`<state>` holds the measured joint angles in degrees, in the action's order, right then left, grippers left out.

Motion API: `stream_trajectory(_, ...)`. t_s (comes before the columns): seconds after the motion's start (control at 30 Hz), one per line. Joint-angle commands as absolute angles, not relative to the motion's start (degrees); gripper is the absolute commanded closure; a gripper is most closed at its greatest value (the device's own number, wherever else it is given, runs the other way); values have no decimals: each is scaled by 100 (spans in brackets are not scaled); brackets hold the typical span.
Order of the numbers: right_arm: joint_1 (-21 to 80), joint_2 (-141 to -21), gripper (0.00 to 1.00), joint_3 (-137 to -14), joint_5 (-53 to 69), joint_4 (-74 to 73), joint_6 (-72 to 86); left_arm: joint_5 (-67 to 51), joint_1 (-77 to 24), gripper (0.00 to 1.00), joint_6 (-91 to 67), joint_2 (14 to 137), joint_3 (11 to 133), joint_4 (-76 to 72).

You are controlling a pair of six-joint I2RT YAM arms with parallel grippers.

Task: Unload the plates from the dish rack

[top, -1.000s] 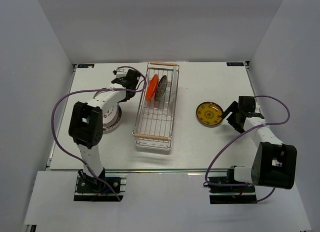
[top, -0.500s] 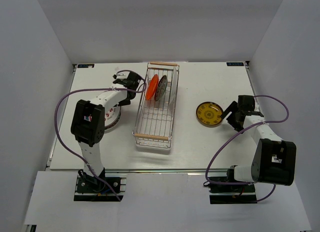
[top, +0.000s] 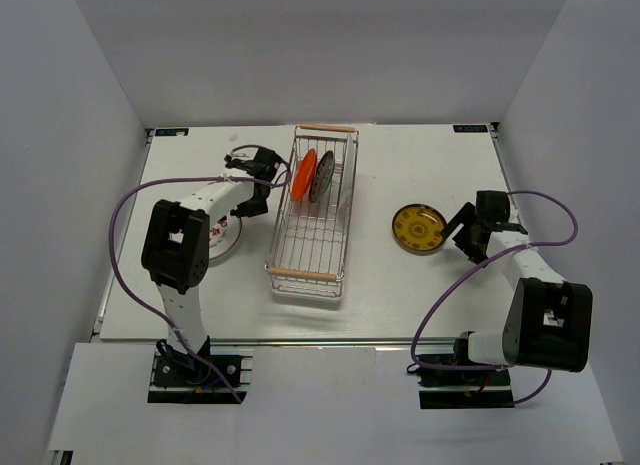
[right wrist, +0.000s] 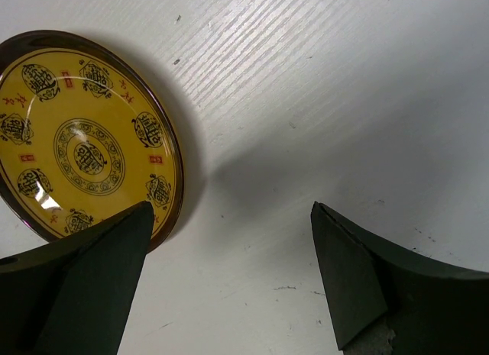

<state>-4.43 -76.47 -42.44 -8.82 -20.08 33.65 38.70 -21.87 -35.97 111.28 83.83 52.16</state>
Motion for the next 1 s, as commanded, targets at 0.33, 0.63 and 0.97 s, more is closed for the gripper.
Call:
stream_trajectory(0.33, -439, -7576, 11, -4421, -791, -2109, 3340, 2699, -2268, 2, -3753, 9115, 6999, 4439)
stream_trajectory(0.63, -422, -7444, 11, -4386, -738, -2118, 3296, 2444, -2391, 7, -4192, 8483, 6347, 4826)
stream_trajectory(0.97, -413, -7418, 11, -4342, -677, -2092, 3314, 1564, -3146, 9, -4122, 8174, 5607, 4280)
